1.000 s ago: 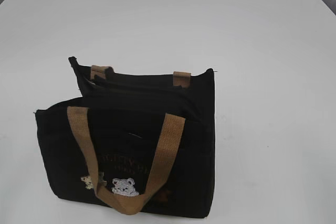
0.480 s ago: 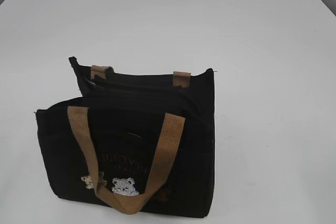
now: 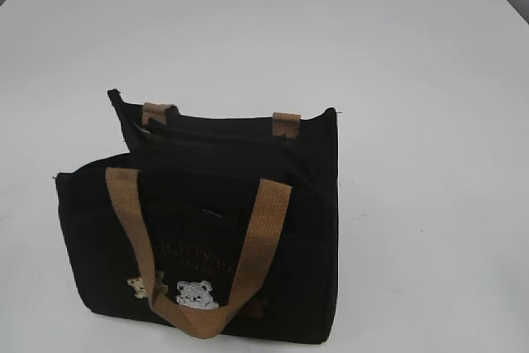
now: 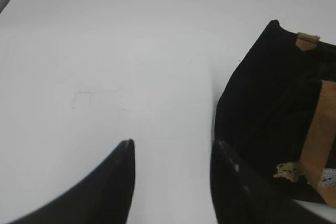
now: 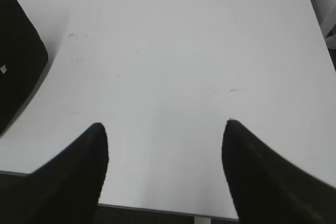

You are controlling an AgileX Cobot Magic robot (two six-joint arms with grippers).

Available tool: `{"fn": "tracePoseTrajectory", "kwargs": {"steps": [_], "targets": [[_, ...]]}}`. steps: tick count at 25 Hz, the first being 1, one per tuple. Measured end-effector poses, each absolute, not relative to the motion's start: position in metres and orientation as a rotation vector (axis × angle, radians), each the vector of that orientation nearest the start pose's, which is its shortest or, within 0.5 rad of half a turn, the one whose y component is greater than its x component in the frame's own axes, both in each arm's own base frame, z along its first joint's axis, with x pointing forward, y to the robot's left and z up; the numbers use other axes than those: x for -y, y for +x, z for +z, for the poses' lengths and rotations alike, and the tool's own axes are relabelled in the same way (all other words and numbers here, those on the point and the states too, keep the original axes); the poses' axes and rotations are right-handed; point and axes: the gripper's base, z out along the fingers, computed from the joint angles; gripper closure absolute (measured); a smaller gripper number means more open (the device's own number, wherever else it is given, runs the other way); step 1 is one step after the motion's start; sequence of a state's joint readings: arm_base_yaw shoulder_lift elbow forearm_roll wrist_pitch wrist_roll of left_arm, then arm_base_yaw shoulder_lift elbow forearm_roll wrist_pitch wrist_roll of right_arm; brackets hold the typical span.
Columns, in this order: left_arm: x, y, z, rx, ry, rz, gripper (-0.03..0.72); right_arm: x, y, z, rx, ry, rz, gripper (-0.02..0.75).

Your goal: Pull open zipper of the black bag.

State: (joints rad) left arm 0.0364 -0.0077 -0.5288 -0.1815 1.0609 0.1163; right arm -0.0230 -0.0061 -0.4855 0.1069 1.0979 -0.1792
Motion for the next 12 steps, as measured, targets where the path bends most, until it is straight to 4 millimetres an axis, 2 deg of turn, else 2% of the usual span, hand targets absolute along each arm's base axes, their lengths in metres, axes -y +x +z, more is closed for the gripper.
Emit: {"fn": "tracePoseTrajectory", "kwargs": {"steps": [12], "targets": [[0.0147, -0.0098, 0.2862, -1.995, 0.092, -0.118, 0.414, -0.0088, -0.0058, 0.2706, -2.078, -0.170, 0.007, 0.210]]}}
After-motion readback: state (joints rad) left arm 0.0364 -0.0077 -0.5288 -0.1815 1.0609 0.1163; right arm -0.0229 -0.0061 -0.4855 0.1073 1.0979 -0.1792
